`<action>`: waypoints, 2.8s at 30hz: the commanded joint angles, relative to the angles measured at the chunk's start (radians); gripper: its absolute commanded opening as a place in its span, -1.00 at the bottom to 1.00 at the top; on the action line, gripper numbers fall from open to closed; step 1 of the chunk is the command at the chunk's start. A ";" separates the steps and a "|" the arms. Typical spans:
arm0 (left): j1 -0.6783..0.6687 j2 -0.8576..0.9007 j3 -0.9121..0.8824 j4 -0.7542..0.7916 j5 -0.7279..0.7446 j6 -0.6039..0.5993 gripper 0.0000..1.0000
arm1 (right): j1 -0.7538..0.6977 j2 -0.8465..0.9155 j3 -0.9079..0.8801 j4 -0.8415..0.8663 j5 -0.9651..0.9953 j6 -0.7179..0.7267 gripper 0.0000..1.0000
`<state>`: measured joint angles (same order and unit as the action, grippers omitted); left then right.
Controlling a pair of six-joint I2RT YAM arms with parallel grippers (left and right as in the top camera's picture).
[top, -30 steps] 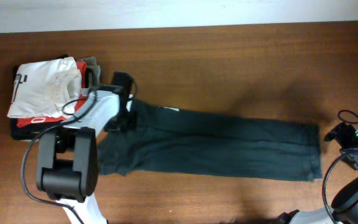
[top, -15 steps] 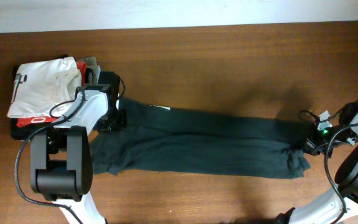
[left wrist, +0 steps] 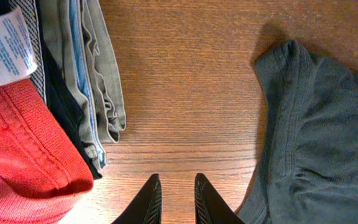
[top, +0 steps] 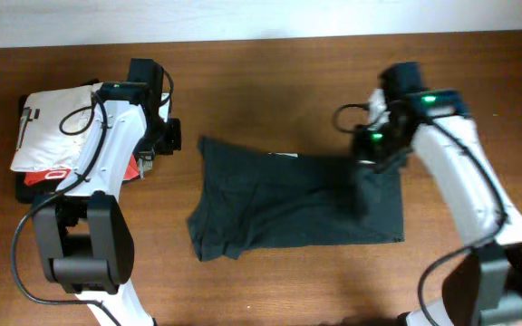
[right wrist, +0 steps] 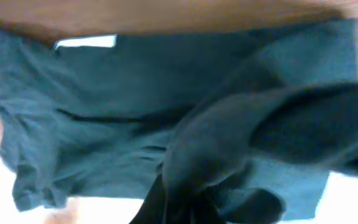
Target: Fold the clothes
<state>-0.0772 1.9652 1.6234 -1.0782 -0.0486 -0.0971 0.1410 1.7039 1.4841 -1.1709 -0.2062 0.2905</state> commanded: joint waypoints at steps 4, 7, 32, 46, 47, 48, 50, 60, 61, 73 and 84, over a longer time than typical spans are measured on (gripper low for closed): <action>0.002 -0.021 0.016 0.000 0.008 0.023 -0.62 | 0.212 0.085 -0.016 0.121 -0.031 0.149 -0.23; 0.002 -0.021 0.016 0.000 0.008 0.023 -0.17 | 0.182 0.076 -0.014 0.086 0.028 0.129 0.08; 0.002 -0.021 0.015 0.008 0.035 0.023 0.19 | 0.450 -0.013 -0.122 0.019 0.021 0.130 -0.66; -0.002 -0.017 -0.150 -0.027 0.373 0.104 0.57 | 0.169 -0.036 -0.123 0.204 0.056 0.068 -0.10; -0.008 -0.017 -0.210 0.006 0.394 0.127 0.59 | 0.146 -0.064 -0.123 0.182 0.056 0.053 -0.06; -0.017 -0.017 -0.273 0.047 0.412 0.149 0.67 | 0.120 -0.091 -0.123 0.162 0.056 0.045 -0.03; -0.042 -0.017 -0.385 0.134 0.412 0.157 0.84 | 0.081 -0.129 -0.123 0.134 0.056 0.031 -0.01; -0.193 0.049 -0.489 0.311 0.393 0.158 -0.99 | 0.060 -0.143 -0.123 0.108 0.060 0.016 -0.01; -0.185 0.048 -0.478 0.279 0.392 0.158 -0.99 | 0.060 -0.143 -0.123 0.108 0.060 0.015 -0.01; -0.278 0.032 0.290 -0.382 0.159 0.149 -0.99 | -0.093 -0.162 -0.123 0.082 0.083 0.004 0.00; -0.723 0.080 0.220 -0.267 0.156 0.030 0.00 | -0.098 -0.161 -0.123 0.082 0.087 0.017 0.22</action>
<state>-0.7742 2.0140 1.8557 -1.3457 0.1001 -0.0502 0.0536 1.5639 1.3518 -1.0893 -0.1310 0.3065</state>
